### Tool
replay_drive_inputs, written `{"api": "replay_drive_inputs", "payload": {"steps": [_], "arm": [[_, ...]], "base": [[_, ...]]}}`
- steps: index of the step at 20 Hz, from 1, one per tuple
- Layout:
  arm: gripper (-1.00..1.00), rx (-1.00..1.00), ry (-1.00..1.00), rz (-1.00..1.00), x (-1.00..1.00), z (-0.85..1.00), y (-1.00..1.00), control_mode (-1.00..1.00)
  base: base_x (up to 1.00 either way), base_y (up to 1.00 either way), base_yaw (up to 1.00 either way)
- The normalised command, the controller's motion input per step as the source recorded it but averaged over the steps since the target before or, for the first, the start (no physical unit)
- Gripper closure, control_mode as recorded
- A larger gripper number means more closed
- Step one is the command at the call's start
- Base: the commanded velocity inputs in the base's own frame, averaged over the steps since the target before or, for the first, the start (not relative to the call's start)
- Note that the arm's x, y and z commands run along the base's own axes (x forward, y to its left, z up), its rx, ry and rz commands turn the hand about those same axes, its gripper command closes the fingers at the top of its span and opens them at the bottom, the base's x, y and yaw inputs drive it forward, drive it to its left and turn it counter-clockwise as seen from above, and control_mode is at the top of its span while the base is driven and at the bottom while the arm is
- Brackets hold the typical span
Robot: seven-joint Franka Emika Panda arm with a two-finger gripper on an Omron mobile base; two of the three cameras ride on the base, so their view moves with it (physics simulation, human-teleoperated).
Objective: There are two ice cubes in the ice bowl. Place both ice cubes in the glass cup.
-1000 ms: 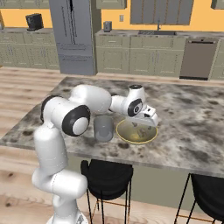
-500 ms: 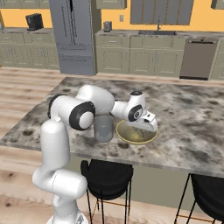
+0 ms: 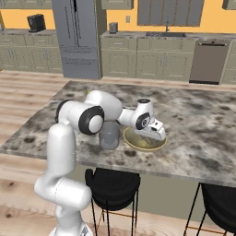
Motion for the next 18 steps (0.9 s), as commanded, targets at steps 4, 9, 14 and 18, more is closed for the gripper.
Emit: {"api": "replay_drive_inputs", "payload": {"steps": [4, 9, 14, 18], "arm": [[1.0, 0.0, 0.0, 0.0, 0.0, -0.16, 0.0, -1.0], [1.0, 0.0, 0.01, 0.0, 0.0, 0.0, 0.03, -1.0], [1.0, 0.01, -0.06, 0.0, -0.1, 0.77, 0.11, -1.0], [1.0, 0.03, -0.02, 0.01, -0.29, 1.0, 0.33, -1.0]], "base": [[0.0, 0.0, 0.0], [0.0, 0.0, 0.0], [0.0, 0.0, 0.0], [0.0, 0.0, 0.0]]}}
